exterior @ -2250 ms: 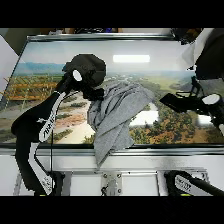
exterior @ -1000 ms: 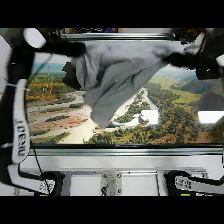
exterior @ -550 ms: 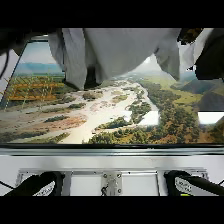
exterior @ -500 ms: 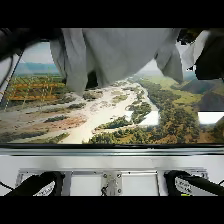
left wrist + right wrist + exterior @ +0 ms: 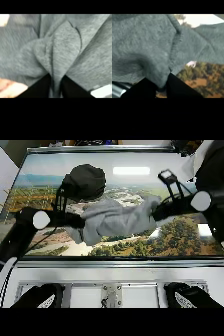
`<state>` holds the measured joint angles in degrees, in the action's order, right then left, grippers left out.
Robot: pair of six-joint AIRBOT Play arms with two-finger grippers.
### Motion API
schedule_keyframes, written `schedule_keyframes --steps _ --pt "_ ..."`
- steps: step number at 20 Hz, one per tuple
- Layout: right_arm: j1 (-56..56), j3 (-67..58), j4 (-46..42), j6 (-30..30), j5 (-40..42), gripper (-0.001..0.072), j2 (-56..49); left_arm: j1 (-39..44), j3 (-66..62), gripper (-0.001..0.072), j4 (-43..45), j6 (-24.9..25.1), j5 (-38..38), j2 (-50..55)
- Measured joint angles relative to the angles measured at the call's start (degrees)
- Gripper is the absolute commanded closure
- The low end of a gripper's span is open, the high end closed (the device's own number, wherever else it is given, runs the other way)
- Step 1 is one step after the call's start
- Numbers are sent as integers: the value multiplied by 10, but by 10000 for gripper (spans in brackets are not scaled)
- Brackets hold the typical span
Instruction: Fold the clothes and pants, and hang the long-sleeved shirts on hangers.
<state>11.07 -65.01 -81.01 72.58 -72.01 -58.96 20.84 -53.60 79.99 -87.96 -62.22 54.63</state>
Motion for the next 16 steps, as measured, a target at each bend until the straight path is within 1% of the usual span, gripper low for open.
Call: schedule_keyframes --steps 1,4,7,9,11,13,16 --pt "2 21 -5 8 -23 52 23 13 17 22 0 0 -17 -21" --pt "6 57 -14 35 -68 54 82 37 25 22 -2 -10 -47 -66" --pt "7 70 -18 60 -83 54 131 35 -17 23 -9 -15 -58 -57" --pt "7 73 -23 72 -88 54 152 32 -49 22 -31 -3 -60 -22" --pt "7 75 -24 80 -91 55 163 33 -75 22 -69 26 -59 31" --pt "7 76 -24 84 -93 55 169 43 -98 22 -103 55 -48 92" --pt "7 78 -24 87 -94 55 172 62 -138 22 -122 78 -40 192"
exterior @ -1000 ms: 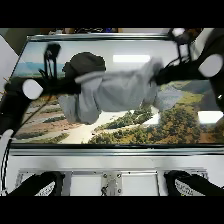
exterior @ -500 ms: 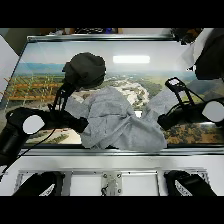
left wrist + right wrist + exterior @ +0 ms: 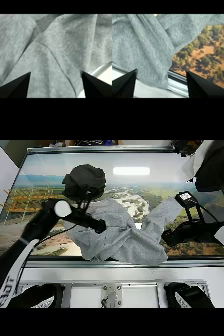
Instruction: Fold the clothes and pants, and hang the long-sleeved shirts on hangers.
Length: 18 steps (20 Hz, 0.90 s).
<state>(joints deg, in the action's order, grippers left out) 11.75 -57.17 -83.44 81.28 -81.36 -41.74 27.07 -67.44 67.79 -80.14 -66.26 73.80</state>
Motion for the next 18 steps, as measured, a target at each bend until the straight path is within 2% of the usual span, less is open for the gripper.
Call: schedule_keyframes --steps 7,8,10,11,16,17,18 --pt "-48 50 23 -5 -4 54 1 -2 -56 24 -4 21 -61 156" --pt "-71 63 33 -14 -4 54 -1 -2 -55 89 -9 27 -70 166" --pt "-124 97 56 -40 -3 54 -9 -3 -50 626 -30 37 -78 178" --pt "-151 119 68 -52 1 54 -16 -3 -50 692 -38 41 -82 182" --pt "-212 229 128 -113 60 57 -66 -19 -81 693 -55 48 -104 189" --pt "-216 245 143 -126 75 119 -80 -21 -91 692 -56 49 -111 189" --pt "-219 256 155 -136 87 335 -92 -24 -101 693 -59 50 -116 189"
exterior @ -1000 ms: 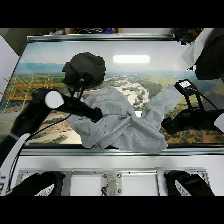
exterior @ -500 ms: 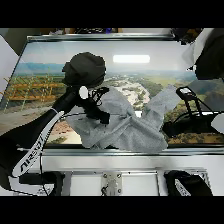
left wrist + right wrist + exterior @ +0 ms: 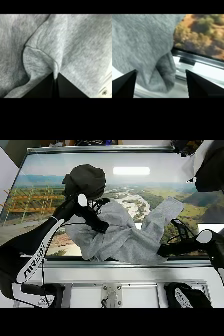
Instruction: Fold the clothes and pants, and hang the long-sleeved shirts on hangers.
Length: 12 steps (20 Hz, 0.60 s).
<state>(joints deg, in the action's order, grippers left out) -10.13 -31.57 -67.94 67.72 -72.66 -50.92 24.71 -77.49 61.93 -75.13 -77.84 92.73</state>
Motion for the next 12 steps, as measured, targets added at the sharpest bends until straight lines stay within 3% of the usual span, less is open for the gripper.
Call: schedule_keyframes --steps 1,2,6,12 --pt "-2 9 10 -8 14 572 -12 -1 -9 693 0 0 -4 0" --pt "-3 14 17 -15 26 685 -20 -3 -20 693 0 0 -9 0" --pt "-7 -26 29 -38 42 687 -19 -11 -110 693 0 -16 -29 -15" --pt "-8 -363 63 -48 0 688 64 -32 -374 693 -1 -60 -18 -139"
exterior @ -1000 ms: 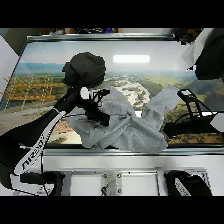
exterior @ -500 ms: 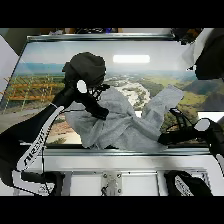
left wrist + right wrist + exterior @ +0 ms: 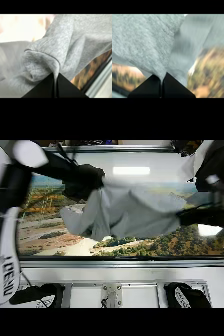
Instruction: Fold the clothes and pants, and hang the long-sleeved shirts on hangers.
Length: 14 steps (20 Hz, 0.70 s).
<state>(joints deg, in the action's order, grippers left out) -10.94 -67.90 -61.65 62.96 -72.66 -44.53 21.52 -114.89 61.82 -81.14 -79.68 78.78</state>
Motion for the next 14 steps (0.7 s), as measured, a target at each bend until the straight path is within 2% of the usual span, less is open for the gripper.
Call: schedule_keyframes --steps 2,4,8,11,14 --pt "0 -123 26 7 5 688 23 9 -25 693 -2 -7 46 -68" --pt "0 -225 47 16 23 688 40 24 3 693 -1 -9 131 -153" --pt "0 -341 66 54 72 688 53 38 74 693 5 -7 300 -278" --pt "0 -370 73 102 94 688 45 42 93 693 44 -17 356 -301" --pt "0 -381 75 155 90 688 5 42 74 693 128 -60 350 -255"
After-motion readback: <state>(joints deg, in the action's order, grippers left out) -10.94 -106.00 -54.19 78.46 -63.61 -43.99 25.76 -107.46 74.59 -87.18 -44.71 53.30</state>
